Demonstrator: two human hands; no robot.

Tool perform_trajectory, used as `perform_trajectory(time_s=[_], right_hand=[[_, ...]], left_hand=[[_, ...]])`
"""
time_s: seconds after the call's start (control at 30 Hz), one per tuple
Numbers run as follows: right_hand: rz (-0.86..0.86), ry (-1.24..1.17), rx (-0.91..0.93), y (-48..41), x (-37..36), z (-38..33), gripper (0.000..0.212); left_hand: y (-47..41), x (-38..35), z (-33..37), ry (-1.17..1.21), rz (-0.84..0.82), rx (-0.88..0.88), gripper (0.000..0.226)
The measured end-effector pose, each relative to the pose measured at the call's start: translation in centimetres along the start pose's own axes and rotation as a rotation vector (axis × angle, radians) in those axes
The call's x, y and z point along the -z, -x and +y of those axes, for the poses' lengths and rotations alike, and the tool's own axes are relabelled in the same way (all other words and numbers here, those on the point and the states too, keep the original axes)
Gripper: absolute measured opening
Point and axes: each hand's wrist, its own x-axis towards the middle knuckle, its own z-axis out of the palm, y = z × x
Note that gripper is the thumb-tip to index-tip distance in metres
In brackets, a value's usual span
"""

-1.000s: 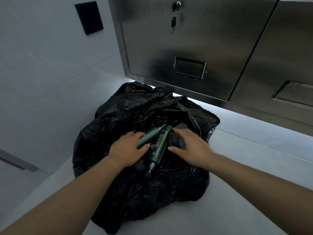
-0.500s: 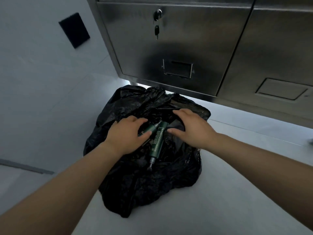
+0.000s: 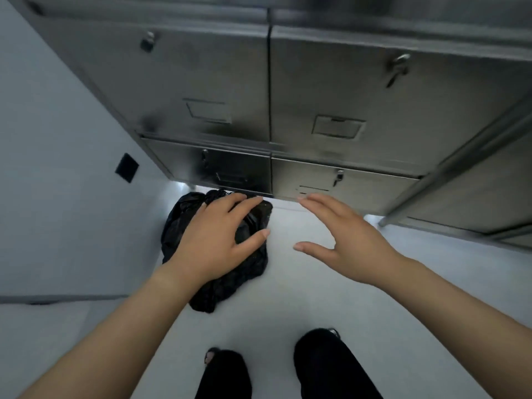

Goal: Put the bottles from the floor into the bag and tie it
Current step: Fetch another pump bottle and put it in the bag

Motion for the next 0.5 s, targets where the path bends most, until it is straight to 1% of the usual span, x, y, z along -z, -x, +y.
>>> perform_trajectory(time_s=[0.1, 0.2, 0.33, 0.5], right_hand=[[0.049, -0.044, -0.012, 5.3, 8.2, -1.5, 0.071], [0.096, -0.084, -0.038, 9.9, 13.0, -1.3, 0.069], [0.167, -0.099, -0.097, 14.0, 15.8, 0.4, 0.069], [0.274, -0.101, -0.226, 17.5, 16.7, 1.5, 0.068]], left_hand=[[0.5, 5.6, 7.5, 0.062, -0.013, -0.111, 0.065], [0.4, 8.2, 12.9, 0.07, -0.052, -0.22, 0.063], [-0.5, 8.4, 17.7, 0.067, -0.063, -0.307, 0.062], [-2.1, 7.7, 20.8, -0.076, -0.192, -0.447, 0.067]])
